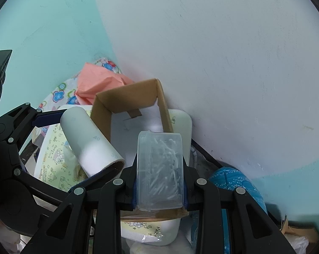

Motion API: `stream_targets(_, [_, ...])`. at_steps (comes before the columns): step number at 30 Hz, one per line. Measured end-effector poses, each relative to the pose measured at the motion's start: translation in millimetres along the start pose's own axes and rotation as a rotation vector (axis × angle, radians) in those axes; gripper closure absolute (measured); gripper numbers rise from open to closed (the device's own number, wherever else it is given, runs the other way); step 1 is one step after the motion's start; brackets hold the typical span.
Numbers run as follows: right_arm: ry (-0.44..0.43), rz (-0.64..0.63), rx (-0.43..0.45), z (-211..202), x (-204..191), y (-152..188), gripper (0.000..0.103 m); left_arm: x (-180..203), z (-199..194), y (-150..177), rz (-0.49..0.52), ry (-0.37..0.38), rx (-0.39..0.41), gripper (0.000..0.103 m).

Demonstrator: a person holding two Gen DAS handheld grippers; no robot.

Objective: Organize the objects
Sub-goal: 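Lift the paper roll and swab box and carry both toward the cardboard box, then lower both items into the cardboard box and open both grippers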

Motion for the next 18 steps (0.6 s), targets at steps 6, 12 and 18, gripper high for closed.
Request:
stream_targets(6, [-0.019, -0.007, -0.012, 10, -5, 2, 0.068, 6, 14, 7, -0.003, 0.036, -0.058, 0.002])
stream_targets(12, [-0.028, -0.023, -0.010, 13, -13, 1, 0.068, 13, 16, 8, 0.035, 0.015, -0.064, 0.001])
stream_targets(18, [-0.042, -0.020, -0.010, 15, -15, 1, 0.068, 10, 13, 10, 0.036, 0.003, -0.064, 0.001])
Point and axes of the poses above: each gripper's, at about its wrist camera, not at the fingertips, and z roughly the way its jaws point, x to its right, y to its underside, the point moved 10 cm from there along z, roughly the way its jaws point, and after that the axes turned 1 degree about y, right-handed, at the moved point
